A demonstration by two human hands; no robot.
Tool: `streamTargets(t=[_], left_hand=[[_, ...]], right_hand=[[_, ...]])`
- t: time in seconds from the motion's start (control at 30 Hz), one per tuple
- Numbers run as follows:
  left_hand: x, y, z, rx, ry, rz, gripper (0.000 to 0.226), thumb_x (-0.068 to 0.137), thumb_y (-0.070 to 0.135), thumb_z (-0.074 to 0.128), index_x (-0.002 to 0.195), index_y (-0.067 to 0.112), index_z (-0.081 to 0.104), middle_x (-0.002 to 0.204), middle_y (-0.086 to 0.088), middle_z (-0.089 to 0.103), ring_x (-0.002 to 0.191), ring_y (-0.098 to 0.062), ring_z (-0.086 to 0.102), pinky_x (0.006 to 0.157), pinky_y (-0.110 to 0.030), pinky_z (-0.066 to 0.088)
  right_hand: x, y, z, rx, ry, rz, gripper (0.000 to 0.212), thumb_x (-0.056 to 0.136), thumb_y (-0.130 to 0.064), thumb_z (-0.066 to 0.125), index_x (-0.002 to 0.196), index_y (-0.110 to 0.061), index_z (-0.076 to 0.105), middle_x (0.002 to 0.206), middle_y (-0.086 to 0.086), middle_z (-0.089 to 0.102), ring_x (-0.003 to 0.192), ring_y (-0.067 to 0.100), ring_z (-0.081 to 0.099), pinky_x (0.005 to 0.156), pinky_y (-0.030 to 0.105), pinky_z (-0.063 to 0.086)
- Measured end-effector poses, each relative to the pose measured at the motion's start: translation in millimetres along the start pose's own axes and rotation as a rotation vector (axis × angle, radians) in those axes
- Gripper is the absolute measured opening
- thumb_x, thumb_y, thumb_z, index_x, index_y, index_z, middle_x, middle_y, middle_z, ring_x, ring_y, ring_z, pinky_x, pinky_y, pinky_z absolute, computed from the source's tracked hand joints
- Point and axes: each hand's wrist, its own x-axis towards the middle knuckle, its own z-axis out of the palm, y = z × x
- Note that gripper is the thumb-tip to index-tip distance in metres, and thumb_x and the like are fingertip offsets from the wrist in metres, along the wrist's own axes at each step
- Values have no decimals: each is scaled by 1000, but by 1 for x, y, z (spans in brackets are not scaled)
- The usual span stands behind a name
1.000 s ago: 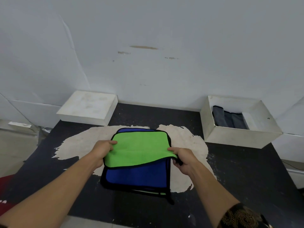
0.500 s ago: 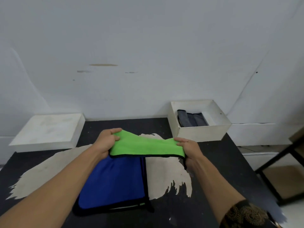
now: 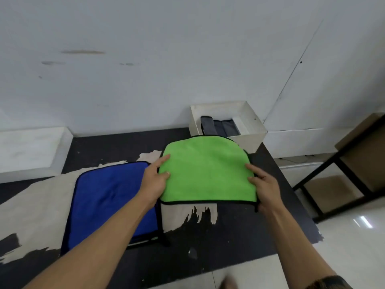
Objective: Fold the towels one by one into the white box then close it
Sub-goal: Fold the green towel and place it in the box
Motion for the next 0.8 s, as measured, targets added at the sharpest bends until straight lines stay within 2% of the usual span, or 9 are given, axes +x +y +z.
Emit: streamTargets(t=[0.03, 0.1, 0.2, 0.27, 0.33, 0.43, 0.53, 0.7, 0.8], left_hand=[[-4, -18, 5, 42, -24, -65, 55, 92, -5, 53, 138, 25, 50, 125, 4, 56, 98, -5, 60, 76, -17, 51], [-12, -55, 13, 134, -98, -205, 56, 93, 2, 58, 141, 26, 44, 128, 3, 56, 99, -8, 61, 79, -23, 53], [-24, -95, 19, 305, -198, -351, 67, 88, 9, 66, 146, 21, 35, 137, -5, 52, 109, -16, 58, 92, -32, 52], [-32, -108, 23, 422, -205, -401, 72, 86, 12, 68, 148, 21, 31, 137, -9, 48, 105, -17, 59, 86, -29, 54], [-41, -111, 31, 472, -178, -425, 68, 87, 6, 64, 145, 21, 33, 128, -6, 51, 92, -13, 60, 70, -22, 52], [-52, -113, 41, 528, -146, -440, 58, 83, -6, 54, 132, 23, 46, 113, -5, 57, 88, -17, 62, 70, -31, 58], [-66, -117, 53, 548, -105, -455, 48, 80, -11, 51, 112, 25, 58, 110, -5, 60, 87, -21, 64, 72, -34, 57], [-85, -127, 70, 594, 34, -429, 40, 80, -3, 57, 111, 22, 60, 108, -7, 61, 80, -17, 62, 70, -31, 57], [-91, -128, 76, 628, 80, -426, 32, 84, 2, 60, 111, 20, 60, 101, -3, 57, 77, -19, 61, 73, -32, 56]], right_hand=[[2, 19, -6, -100, 16, 52, 46, 86, 19, 47, 117, -9, 67, 107, 6, 67, 80, 14, 63, 61, 13, 53], [7, 61, -16, -294, -8, 157, 47, 81, 15, 55, 121, -7, 64, 107, 7, 66, 75, 14, 62, 59, 14, 54], [15, 101, -28, -615, -121, 239, 64, 64, -8, 71, 128, -7, 61, 116, 12, 67, 88, 24, 67, 79, 34, 58], [13, 97, -30, -742, -173, 227, 58, 75, -2, 72, 132, -8, 58, 111, 13, 66, 83, 23, 66, 64, 26, 53], [19, 97, -34, -846, -218, 187, 56, 81, 4, 64, 135, -10, 56, 104, 12, 64, 73, 19, 63, 51, 15, 44], [30, 100, -46, -919, -216, 139, 57, 80, 3, 53, 134, -15, 58, 120, 16, 59, 81, 24, 62, 67, 23, 48], [36, 103, -64, -978, -214, 97, 55, 80, 6, 49, 130, -14, 60, 124, 19, 52, 79, 28, 60, 67, 27, 47], [35, 104, -76, -1017, -233, 43, 50, 83, 10, 50, 127, -14, 58, 133, 17, 38, 67, 15, 50, 64, 23, 42], [28, 103, -79, -1108, -250, 24, 44, 84, 1, 54, 125, -16, 55, 136, 13, 31, 79, 27, 57, 73, 29, 44]])
